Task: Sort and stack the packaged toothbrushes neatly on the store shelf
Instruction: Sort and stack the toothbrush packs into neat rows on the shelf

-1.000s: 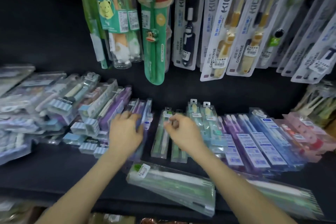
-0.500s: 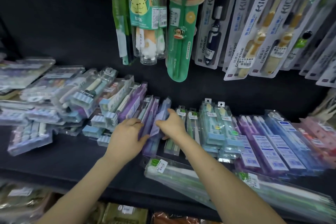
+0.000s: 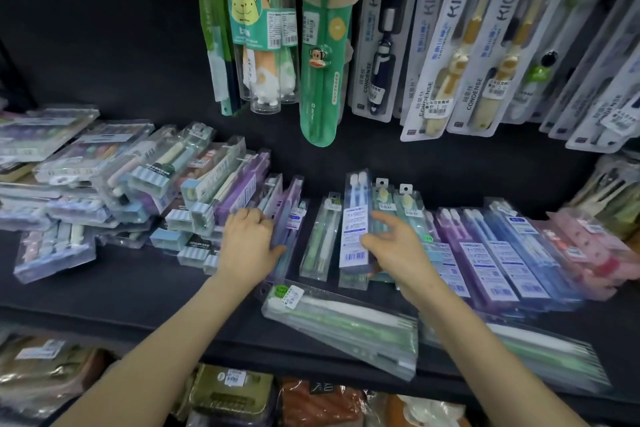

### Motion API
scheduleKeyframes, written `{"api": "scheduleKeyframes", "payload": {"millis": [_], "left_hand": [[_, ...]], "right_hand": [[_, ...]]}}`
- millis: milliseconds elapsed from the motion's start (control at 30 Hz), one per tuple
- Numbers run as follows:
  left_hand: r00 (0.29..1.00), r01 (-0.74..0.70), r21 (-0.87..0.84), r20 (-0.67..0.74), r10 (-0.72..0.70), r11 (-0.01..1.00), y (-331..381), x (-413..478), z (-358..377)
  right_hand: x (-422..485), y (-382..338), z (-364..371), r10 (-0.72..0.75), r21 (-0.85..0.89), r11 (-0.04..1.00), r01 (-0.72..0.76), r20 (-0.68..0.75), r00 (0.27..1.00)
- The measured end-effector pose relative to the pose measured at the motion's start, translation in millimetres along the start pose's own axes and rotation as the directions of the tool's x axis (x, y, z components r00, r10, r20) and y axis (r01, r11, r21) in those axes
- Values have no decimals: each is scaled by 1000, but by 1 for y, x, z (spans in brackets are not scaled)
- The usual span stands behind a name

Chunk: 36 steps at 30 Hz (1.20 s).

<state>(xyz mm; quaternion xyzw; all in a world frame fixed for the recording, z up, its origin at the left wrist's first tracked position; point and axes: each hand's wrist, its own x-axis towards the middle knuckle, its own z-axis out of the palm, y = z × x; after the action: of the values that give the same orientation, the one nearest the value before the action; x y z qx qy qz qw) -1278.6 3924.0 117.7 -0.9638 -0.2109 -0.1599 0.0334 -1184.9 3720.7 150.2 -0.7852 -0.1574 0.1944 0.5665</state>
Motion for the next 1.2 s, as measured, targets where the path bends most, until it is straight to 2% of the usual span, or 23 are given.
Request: {"api": "scheduleKeyframes", "payload": {"millis": [100, 167, 200, 267, 333, 400, 500, 567, 667, 733, 833, 1000, 1033, 1100, 1200], "left_hand": [[999, 1, 100, 52, -6, 995, 8, 10, -7], [996, 43, 100, 75, -51, 994, 16, 14, -11], [995, 67, 58, 75, -71, 996, 19, 16, -12], [992, 129, -130, 13, -128, 983, 25, 18, -17], [973, 172, -348, -85, -214, 921, 29, 19, -23], [944, 174, -494, -162, -287, 852, 33, 15, -31], [910, 137, -588, -243, -336, 797, 42, 6, -43], [908, 116, -617, -251, -335, 778, 50, 2, -48], [916, 93, -696, -222, -335, 713, 70, 0, -53], [918, 97, -758, -182, -352, 645, 87, 2, -55], [937, 95, -809, -125, -328, 581, 108, 5, -55], [944, 78, -857, -101, -314, 510, 131, 9, -54], [945, 84, -862, -90, -314, 500, 134, 10, -54], [946, 98, -876, -64, -317, 472, 138, 12, -53], [951, 113, -914, -15, -310, 389, 142, 15, -51]], "right_hand": [[-12, 1, -14, 1, 40, 999, -1, 2, 1000], [-21, 5, -25, -4, 57, 998, 5, -17, 1000], [-25, 8, -32, -5, 66, 998, 7, -34, 999], [-34, 16, -47, 7, 83, 997, 1, -95, 995], [-45, 25, -65, 22, 123, 992, 0, -170, 985], [-55, 30, -84, 8, 125, 992, 27, -274, 962], [-61, 40, -120, -84, -52, 996, 69, -425, 901], [-57, 46, -143, -107, -217, 976, 3, -466, 879], [-48, 48, -164, -64, -369, 920, -131, -472, 879], [-45, 45, -168, -77, -480, 862, -163, -441, 894], [-43, 43, -167, -189, -673, 721, -165, -420, 888], [-44, 44, -160, -410, -918, 320, -232, -355, 840], [-45, 46, -159, -467, -937, 286, -201, -319, 825], [-47, 51, -157, -565, -948, 301, -105, -266, 781], [-45, 57, -157, -550, -962, 271, -21, -173, 817]]}}
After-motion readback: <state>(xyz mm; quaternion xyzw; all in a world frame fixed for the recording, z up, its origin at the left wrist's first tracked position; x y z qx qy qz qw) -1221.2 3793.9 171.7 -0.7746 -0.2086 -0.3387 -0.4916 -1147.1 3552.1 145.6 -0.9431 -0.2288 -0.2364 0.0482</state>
